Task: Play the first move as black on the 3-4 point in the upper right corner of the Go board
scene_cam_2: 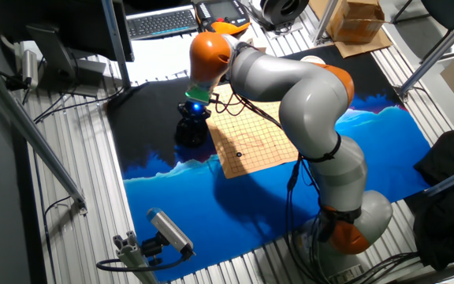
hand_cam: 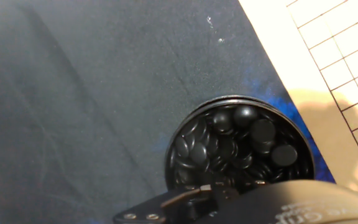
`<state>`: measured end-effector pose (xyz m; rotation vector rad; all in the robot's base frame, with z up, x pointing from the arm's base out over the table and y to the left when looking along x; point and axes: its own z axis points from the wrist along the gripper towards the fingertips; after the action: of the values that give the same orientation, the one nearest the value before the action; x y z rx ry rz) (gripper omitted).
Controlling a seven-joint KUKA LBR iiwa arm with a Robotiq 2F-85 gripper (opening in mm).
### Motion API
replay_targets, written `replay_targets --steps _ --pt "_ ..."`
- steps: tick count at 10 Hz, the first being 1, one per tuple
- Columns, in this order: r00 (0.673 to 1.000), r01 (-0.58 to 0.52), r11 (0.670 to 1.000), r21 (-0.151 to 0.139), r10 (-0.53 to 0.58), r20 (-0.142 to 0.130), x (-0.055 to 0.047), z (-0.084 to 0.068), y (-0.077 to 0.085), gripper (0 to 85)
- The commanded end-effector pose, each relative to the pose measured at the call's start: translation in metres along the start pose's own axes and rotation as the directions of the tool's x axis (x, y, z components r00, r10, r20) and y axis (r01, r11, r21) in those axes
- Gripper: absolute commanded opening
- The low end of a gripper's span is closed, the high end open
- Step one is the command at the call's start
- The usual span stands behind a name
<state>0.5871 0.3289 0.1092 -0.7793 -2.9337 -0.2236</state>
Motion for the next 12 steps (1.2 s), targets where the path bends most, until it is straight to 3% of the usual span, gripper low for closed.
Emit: replay_targets --steps 1,2,3,5,10,11,12 --pt "1.000 -0.002 1.000 -0.002 0.002 -0.006 0.000 0.000 0.000 34.0" --pt "1.000 -0.006 1.000 -0.004 0.006 -0.009 -0.001 0.000 0.001 34.0" --pt "1.000 -0.010 1.000 -0.007 0.010 -0.007 -0.001 0.001 0.001 51.0" --pt "1.000 -0.014 1.000 -0.008 0.014 0.011 -0.002 0.003 0.002 51.0" --pt "0.999 -0.014 1.000 -0.012 0.015 0.045 -0.018 0.016 0.007 51.0" --pt "0.999 -0.014 1.000 -0.010 0.014 0.051 -0.019 0.017 0.007 34.0" --pt "0.998 -0.012 1.000 -0.011 0.012 0.055 -0.022 0.020 0.007 34.0"
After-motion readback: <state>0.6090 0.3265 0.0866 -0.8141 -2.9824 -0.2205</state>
